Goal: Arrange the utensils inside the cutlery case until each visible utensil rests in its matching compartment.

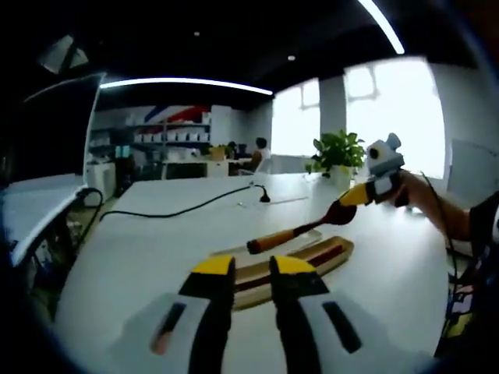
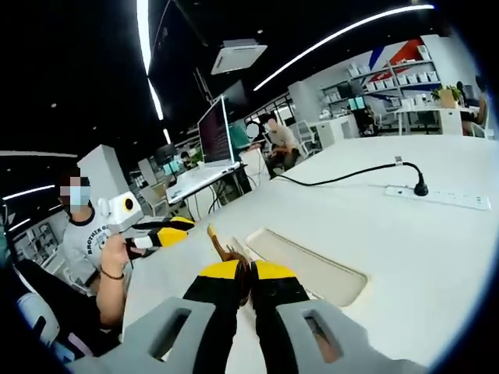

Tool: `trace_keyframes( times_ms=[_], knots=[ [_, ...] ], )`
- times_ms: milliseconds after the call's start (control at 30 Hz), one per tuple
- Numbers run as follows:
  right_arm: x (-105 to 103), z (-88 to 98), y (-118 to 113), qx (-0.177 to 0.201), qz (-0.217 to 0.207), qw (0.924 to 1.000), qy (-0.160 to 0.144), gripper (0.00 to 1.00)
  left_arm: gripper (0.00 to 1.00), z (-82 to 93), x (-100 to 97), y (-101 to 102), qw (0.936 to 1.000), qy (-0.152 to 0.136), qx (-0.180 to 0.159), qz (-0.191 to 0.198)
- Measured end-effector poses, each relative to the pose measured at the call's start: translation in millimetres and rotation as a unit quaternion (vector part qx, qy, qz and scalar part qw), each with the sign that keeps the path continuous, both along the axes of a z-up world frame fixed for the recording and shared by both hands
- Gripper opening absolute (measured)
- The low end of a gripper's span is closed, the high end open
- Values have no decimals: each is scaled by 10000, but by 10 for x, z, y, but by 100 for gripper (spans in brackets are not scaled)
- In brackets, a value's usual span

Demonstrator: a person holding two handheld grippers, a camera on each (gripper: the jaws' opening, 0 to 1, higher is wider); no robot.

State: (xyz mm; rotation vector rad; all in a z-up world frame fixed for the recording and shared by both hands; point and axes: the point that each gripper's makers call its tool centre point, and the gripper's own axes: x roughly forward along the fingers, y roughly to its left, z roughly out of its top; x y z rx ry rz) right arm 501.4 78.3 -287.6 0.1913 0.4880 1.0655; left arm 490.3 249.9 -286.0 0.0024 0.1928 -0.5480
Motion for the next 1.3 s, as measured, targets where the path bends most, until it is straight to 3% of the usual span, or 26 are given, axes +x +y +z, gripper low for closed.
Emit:
trace_keyframes(
  times_ms=[267, 433, 933, 1300],
  knots=[
    [131, -189, -6, 77, -128, 9992, 366, 3, 19, -20, 15, -6, 10000, -1, -5, 14],
    [175, -272, -14, 50, -209, 9990, 398, 3, 19, 21, 32, 6, 9997, -43, -247, 51],
    [206, -452, 32, 90, -225, 9971, 727, 4, 19, -21, 37, 35, 9994, 46, -325, 108],
    [163, -493, 41, -198, -191, 9976, 637, 4, 19, -35, 36, 53, 9993, 76, -348, 130]
  ],
)
